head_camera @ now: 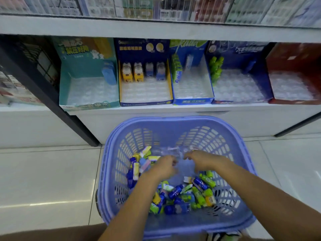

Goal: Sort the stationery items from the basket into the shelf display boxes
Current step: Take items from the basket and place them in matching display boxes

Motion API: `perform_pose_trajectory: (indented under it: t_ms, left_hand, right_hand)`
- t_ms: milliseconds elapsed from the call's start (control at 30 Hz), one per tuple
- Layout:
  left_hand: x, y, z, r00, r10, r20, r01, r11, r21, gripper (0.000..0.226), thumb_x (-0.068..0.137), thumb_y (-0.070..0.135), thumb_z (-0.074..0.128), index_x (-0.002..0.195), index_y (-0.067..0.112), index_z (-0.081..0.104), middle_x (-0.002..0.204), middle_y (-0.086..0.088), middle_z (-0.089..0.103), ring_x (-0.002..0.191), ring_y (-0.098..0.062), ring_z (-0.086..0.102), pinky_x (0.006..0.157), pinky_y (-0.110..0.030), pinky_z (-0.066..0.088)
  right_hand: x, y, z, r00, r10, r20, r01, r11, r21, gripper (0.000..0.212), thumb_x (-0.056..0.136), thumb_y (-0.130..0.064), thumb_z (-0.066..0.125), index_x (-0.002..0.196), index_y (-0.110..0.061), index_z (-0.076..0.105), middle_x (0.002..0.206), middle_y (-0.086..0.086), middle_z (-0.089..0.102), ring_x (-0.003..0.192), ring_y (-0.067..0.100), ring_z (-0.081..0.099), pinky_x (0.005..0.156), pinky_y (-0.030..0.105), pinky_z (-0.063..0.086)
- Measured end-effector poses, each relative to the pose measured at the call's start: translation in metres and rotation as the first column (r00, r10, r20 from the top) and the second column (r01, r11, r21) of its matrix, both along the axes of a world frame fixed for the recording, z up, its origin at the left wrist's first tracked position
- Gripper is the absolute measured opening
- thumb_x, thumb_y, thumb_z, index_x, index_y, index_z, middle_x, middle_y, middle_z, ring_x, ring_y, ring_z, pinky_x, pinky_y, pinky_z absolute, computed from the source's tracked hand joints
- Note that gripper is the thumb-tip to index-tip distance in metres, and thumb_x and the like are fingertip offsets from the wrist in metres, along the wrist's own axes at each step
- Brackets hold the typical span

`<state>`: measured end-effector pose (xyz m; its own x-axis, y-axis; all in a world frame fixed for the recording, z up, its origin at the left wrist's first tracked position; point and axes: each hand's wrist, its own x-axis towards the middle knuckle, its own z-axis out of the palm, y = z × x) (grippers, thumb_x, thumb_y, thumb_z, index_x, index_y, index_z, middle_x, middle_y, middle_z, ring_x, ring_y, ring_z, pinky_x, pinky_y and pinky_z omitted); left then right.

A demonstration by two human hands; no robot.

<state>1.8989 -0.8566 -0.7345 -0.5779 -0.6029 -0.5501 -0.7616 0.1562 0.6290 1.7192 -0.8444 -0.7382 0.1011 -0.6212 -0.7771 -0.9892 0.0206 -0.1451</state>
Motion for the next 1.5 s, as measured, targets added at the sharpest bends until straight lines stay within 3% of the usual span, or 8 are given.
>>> perform_pose_trajectory:
  t_ms: [233, 433, 800, 933, 1100, 1333, 1433, 1500]
  left_hand:
    - [-0.021, 0.042, -0.056, 0.936, -0.27, 0.227, 0.251, 0.962, 0.106, 0.025, 0.089, 0.023, 0.062, 0.103, 0.003, 0.056, 0.107, -0.022, 0.056, 0.096, -0.033, 0.054, 0.075, -0.037, 0.041]
    - [-0.025, 0.047, -0.068, 0.9, -0.304, 0.312, 0.298, 0.952, 0.068, 0.038, 0.093, 0.024, 0.056, 0.122, -0.002, 0.055, 0.127, -0.022, 0.051, 0.117, -0.035, 0.047, 0.096, -0.038, 0.037]
    - [-0.011, 0.031, -0.08, 0.889, -0.326, 0.323, 0.346, 0.938, -0.008, 0.027, 0.09, 0.021, 0.058, 0.111, 0.005, 0.059, 0.111, -0.017, 0.062, 0.103, -0.032, 0.057, 0.078, -0.033, 0.039]
    - [-0.007, 0.024, -0.086, 0.803, -0.443, 0.399, 0.48, 0.877, 0.008, 0.031, 0.089, 0.016, 0.062, 0.119, 0.009, 0.057, 0.115, -0.014, 0.06, 0.107, -0.031, 0.054, 0.092, -0.038, 0.038]
    - [-0.01, 0.022, -0.088, 0.794, -0.464, 0.393, 0.498, 0.867, 0.018, 0.026, 0.086, 0.005, 0.062, 0.112, 0.002, 0.064, 0.108, -0.019, 0.063, 0.098, -0.032, 0.06, 0.073, -0.037, 0.046]
    - [-0.003, 0.012, -0.086, 0.954, -0.193, 0.23, 0.205, 0.978, -0.03, 0.023, 0.093, 0.013, 0.053, 0.112, 0.0, 0.051, 0.111, -0.023, 0.059, 0.099, -0.036, 0.056, 0.077, -0.04, 0.042]
    - [-0.005, 0.003, -0.069, 0.982, 0.179, 0.057, -0.184, 0.977, 0.112, 0.011, 0.088, 0.015, 0.06, 0.088, 0.007, 0.053, 0.087, -0.018, 0.063, 0.076, -0.029, 0.057, 0.06, -0.032, 0.041]
    - [-0.01, -0.006, -0.051, 0.844, 0.531, -0.075, -0.464, 0.793, 0.395, 0.017, 0.084, 0.016, 0.068, 0.073, 0.011, 0.055, 0.061, -0.006, 0.061, 0.056, -0.019, 0.057, 0.05, -0.024, 0.046]
  right_hand:
    - [-0.005, 0.027, -0.055, 0.987, 0.162, -0.002, -0.155, 0.948, 0.276, 0.101, 0.081, -0.004, 0.07, 0.15, -0.034, 0.003, 0.158, 0.005, -0.006, 0.135, 0.037, 0.03, 0.089, 0.042, 0.048]
    - [0.003, 0.021, -0.059, 0.978, 0.199, 0.061, -0.208, 0.934, 0.292, 0.081, 0.075, 0.006, 0.07, 0.138, -0.026, 0.029, 0.137, 0.012, 0.026, 0.083, 0.031, 0.048, 0.064, 0.037, 0.043]
    - [0.027, 0.029, -0.064, 0.988, 0.123, 0.098, -0.151, 0.923, 0.355, 0.071, 0.084, -0.057, 0.058, 0.136, -0.013, 0.04, 0.133, 0.009, 0.05, 0.114, 0.028, 0.053, 0.096, 0.04, 0.045]
    - [0.03, 0.032, -0.059, 0.985, 0.15, 0.09, -0.172, 0.923, 0.345, 0.046, 0.091, -0.05, 0.053, 0.102, -0.005, 0.053, 0.086, 0.007, 0.055, 0.071, 0.024, 0.053, 0.067, 0.031, 0.045]
    - [0.029, 0.032, -0.048, 0.978, 0.196, 0.068, -0.207, 0.937, 0.283, 0.036, 0.095, -0.033, 0.052, 0.12, -0.007, 0.052, 0.085, 0.004, 0.052, 0.052, 0.012, 0.045, 0.043, 0.024, 0.033]
    - [-0.001, 0.027, -0.037, 0.899, -0.325, 0.293, 0.341, 0.94, -0.004, 0.025, 0.096, -0.028, 0.051, 0.11, -0.008, 0.05, 0.103, 0.014, 0.057, 0.082, 0.026, 0.05, 0.066, 0.03, 0.035]
    - [-0.007, 0.023, -0.023, 0.683, -0.535, 0.497, 0.614, 0.79, 0.007, 0.027, 0.094, -0.028, 0.055, 0.105, -0.003, 0.056, 0.093, 0.013, 0.056, 0.078, 0.021, 0.053, 0.062, 0.027, 0.038]
    - [-0.008, 0.023, -0.006, 0.506, -0.581, 0.638, 0.725, 0.687, 0.051, 0.021, 0.093, -0.031, 0.058, 0.098, -0.011, 0.062, 0.088, 0.004, 0.061, 0.07, 0.007, 0.056, 0.055, 0.017, 0.041]
